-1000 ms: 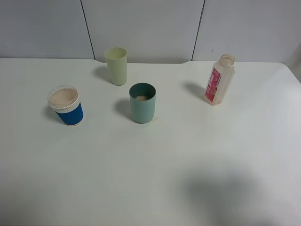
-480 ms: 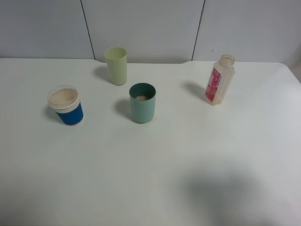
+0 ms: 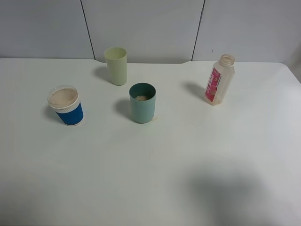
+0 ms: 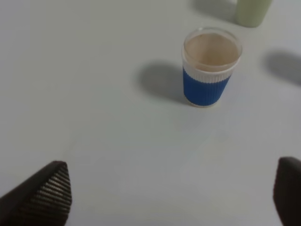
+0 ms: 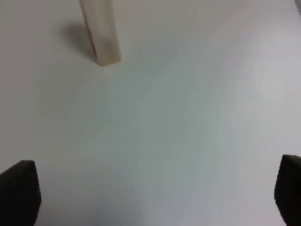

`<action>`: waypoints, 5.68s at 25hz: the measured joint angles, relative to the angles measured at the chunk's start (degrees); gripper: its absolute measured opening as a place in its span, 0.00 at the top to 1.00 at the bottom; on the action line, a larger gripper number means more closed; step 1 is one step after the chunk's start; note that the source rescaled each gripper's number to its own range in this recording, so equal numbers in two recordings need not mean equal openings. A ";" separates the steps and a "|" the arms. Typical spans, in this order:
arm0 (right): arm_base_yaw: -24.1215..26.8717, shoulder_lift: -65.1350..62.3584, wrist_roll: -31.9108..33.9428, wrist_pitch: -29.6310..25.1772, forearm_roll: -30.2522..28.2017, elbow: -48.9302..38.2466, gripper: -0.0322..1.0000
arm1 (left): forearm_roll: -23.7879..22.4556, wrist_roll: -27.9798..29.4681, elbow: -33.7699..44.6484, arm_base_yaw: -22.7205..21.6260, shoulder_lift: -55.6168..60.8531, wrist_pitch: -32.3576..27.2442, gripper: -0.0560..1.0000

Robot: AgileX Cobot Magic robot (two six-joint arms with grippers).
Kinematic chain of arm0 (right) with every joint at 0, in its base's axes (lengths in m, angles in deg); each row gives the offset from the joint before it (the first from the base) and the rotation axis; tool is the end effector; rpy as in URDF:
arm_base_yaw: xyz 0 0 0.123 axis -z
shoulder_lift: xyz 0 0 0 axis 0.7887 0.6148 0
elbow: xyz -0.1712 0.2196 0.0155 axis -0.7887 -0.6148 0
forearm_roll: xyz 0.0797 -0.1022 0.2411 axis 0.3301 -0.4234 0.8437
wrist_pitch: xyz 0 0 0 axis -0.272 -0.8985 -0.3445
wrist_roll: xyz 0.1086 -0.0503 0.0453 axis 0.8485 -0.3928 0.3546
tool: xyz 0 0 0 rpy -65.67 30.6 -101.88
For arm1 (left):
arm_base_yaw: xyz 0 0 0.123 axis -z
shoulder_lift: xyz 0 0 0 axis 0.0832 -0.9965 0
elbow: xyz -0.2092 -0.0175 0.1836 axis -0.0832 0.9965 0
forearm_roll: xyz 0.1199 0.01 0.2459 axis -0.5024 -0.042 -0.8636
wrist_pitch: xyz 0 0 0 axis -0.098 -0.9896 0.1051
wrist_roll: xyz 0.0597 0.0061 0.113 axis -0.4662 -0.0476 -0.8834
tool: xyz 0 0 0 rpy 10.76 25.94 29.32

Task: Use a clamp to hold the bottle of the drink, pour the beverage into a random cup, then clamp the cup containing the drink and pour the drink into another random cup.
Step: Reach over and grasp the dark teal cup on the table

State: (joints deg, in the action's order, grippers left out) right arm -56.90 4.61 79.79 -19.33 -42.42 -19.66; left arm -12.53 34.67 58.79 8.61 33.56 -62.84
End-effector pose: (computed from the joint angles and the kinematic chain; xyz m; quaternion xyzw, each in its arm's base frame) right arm 0.0542 -0.0004 0.2676 -0.0267 0.8559 0.0052 0.5164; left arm 0.0522 -0.0026 0.2750 0.0229 0.8475 -0.0167 0.5300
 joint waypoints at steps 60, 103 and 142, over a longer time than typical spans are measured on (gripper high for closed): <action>7.90 0.00 -3.11 0.00 2.94 -0.01 0.00 | 5.97 -1.76 -1.22 0.00 0.00 6.93 0.40; 7.90 0.00 -3.11 0.00 2.94 -0.01 0.00 | -0.86 -0.27 -1.40 32.39 -56.29 58.89 0.39; 7.90 0.00 -3.11 0.00 2.94 -0.01 0.00 | 1.52 3.11 11.17 33.70 -96.92 125.54 0.00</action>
State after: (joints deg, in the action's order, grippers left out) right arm -49.00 4.61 76.68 -19.33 -39.49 -19.67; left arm -11.01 37.78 69.96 42.31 -63.36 62.70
